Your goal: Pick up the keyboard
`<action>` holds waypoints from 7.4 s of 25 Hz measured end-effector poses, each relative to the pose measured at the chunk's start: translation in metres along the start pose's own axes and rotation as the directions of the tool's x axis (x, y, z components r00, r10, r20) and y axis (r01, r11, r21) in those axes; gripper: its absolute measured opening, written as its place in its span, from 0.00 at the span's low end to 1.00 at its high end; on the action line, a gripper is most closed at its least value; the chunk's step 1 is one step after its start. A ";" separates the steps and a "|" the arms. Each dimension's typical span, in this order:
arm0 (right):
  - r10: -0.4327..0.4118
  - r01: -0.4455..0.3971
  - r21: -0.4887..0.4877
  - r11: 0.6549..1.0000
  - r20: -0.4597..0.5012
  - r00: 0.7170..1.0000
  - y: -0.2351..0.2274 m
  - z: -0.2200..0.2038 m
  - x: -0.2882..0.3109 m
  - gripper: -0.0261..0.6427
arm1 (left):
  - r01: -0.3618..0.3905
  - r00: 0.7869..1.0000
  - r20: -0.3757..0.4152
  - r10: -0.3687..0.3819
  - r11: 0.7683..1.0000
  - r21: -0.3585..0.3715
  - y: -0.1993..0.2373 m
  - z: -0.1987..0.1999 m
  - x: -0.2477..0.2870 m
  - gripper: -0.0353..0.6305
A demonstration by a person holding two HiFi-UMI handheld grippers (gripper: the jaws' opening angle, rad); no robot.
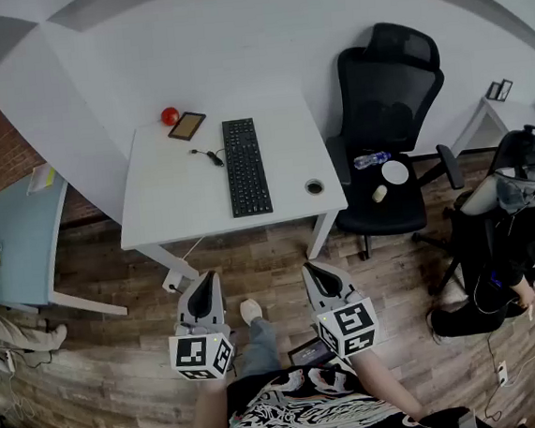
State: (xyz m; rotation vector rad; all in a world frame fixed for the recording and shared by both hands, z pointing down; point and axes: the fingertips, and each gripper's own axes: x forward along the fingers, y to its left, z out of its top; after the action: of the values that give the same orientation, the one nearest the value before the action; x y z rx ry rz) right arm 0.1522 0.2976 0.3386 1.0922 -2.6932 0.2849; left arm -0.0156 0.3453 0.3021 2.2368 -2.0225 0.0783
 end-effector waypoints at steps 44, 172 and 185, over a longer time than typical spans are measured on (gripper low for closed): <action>0.064 -0.064 -0.023 0.998 0.009 0.998 -0.010 -0.015 -0.026 0.08 | -0.006 0.999 0.034 0.008 0.999 -0.044 -0.050 -0.007 0.003 0.08; 0.347 0.003 0.612 0.791 -0.453 0.821 -0.178 -0.086 0.456 0.24 | -0.115 0.646 -0.389 -0.657 0.420 -0.900 0.164 -0.192 0.452 0.23; 0.363 0.039 0.700 0.713 -0.417 0.833 -0.185 -0.086 0.459 0.24 | -0.034 0.655 -0.316 -0.687 0.391 -0.920 0.159 -0.187 0.458 0.24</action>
State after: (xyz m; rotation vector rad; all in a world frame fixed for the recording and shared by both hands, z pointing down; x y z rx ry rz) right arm -0.0274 -0.1138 0.5648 0.7220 -2.1728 1.4909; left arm -0.1178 -0.0985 0.5520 1.4956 -0.7586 -0.1601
